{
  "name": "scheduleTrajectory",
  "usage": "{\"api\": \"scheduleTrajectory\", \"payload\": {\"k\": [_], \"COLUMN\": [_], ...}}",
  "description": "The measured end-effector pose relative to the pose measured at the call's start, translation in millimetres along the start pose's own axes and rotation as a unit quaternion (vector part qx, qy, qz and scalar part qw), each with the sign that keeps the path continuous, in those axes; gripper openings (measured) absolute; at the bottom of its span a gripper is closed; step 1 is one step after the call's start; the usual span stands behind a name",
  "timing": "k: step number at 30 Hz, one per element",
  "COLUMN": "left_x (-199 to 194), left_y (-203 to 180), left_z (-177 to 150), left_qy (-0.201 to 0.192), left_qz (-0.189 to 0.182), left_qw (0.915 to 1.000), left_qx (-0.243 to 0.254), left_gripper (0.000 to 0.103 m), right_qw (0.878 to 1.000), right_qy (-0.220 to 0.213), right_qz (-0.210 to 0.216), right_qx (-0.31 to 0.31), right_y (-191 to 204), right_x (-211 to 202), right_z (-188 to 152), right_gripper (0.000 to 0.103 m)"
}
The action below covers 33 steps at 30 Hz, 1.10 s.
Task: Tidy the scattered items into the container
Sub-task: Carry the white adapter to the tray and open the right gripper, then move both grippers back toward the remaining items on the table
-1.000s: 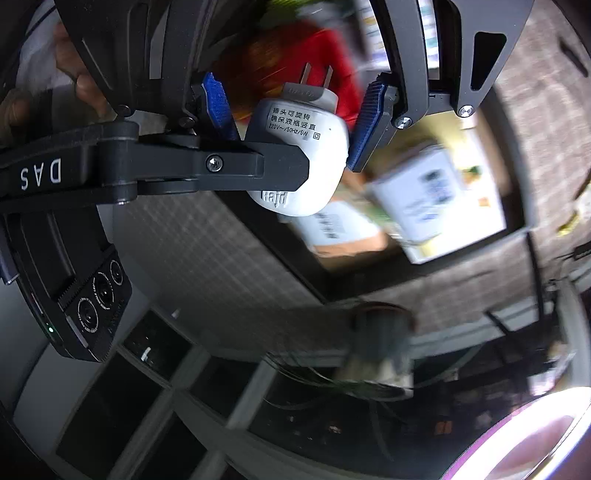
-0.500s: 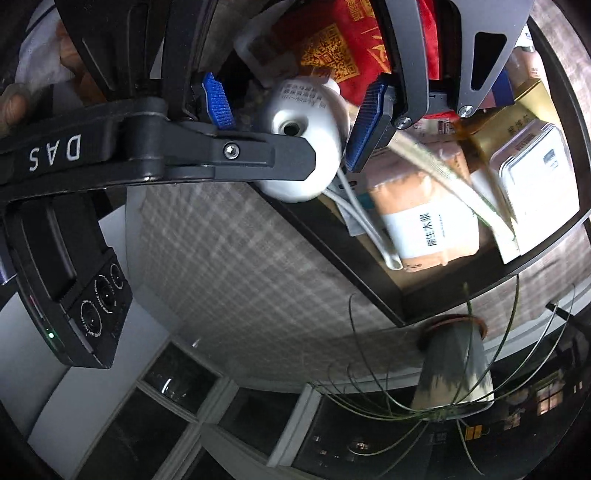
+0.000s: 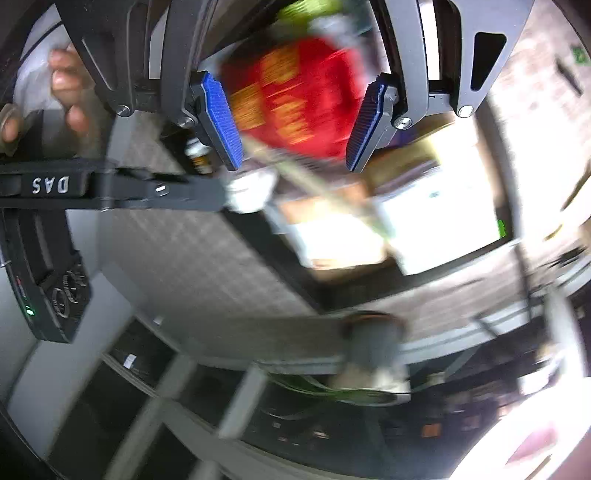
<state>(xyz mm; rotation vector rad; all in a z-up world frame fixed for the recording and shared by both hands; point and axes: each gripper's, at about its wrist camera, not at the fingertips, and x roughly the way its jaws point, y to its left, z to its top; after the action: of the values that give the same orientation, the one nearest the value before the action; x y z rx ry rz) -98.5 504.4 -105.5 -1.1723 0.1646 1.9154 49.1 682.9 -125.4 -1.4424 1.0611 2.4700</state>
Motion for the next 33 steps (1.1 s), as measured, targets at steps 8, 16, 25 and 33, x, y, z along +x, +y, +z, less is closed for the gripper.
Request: {"api": "scheduleTrajectory", "payload": {"k": [8,16,25,33], "left_x": [-71,-130,-164,-157], "left_y": [123,239,343,404], "left_z": [-51,-115,-152,-153], "left_qy": [-0.003,-0.001,-0.003,0.008], "left_qz": [0.092,0.154,0.201,0.213], "left_qw": [0.9906,0.9640,0.9277,0.9028], "left_qx": [-0.101,-0.217,-0.315,-0.374], "left_gripper": [0.062,0.062,0.062,0.062], "right_qw": [0.992,0.971,0.951,0.942], "right_qy": [0.017,0.058,0.104,0.136], "right_qz": [-0.003,0.010,0.005,-0.002], "right_qx": [-0.122,-0.233,-0.292,-0.308], "right_y": [95,200,281,316], "right_x": [37,105,195,250], "right_z": [-11,-35,-66,-80], "right_gripper": [0.055,0.055,0.055,0.046]}}
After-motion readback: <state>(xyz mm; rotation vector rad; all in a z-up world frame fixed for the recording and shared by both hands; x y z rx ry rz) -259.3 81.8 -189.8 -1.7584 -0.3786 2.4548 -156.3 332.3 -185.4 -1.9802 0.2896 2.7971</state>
